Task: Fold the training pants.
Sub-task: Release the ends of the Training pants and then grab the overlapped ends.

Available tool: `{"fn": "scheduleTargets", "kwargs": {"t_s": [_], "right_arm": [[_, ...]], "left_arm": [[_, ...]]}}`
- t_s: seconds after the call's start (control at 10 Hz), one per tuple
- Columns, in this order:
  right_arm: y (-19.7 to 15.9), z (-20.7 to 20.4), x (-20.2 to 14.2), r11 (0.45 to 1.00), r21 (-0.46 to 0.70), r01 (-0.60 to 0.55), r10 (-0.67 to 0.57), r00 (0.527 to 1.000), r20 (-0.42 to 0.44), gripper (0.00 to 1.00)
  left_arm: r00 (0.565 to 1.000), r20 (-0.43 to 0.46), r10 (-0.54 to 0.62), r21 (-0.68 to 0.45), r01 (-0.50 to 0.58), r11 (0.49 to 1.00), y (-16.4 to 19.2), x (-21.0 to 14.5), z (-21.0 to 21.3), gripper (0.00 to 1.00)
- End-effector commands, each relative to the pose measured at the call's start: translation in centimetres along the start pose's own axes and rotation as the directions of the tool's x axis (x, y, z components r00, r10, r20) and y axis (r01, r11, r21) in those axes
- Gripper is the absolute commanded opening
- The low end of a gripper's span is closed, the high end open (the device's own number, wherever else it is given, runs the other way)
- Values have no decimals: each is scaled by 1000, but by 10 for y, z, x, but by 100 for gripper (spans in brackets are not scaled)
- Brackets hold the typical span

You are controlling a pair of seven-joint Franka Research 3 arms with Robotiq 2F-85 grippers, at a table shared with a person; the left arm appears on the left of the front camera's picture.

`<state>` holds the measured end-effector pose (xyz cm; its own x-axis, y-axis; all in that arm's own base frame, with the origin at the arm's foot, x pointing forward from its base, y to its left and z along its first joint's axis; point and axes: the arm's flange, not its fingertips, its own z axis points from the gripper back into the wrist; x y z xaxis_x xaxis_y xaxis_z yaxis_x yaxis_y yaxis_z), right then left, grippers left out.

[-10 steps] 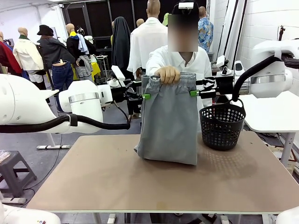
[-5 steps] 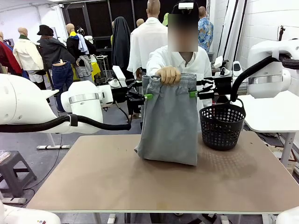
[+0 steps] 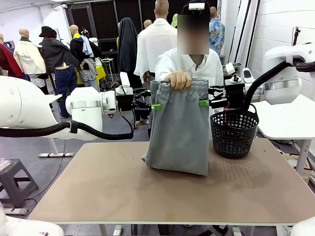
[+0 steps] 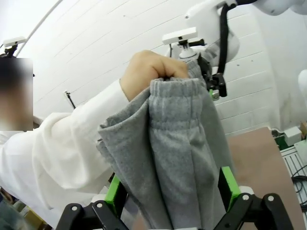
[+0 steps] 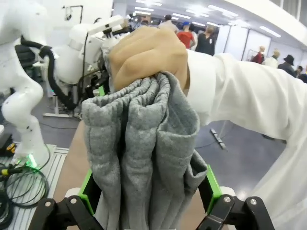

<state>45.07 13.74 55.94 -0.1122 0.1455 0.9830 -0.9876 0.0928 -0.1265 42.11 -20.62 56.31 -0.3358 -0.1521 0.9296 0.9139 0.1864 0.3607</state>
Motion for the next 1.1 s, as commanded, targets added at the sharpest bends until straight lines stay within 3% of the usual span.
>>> {"fn": "scheduleTargets", "kwargs": {"t_s": [0.0,1.0], "right_arm": [[-9,9,6,999,40,13,-12,1000,-20,100],[11,-12,9,980,188,63,-64,998,-2,100]], "left_arm": [[1000,3,13,-51,-13,999,9,5,2,100],[993,7,118,-221,-114,969,10,8,-20,100]]}}
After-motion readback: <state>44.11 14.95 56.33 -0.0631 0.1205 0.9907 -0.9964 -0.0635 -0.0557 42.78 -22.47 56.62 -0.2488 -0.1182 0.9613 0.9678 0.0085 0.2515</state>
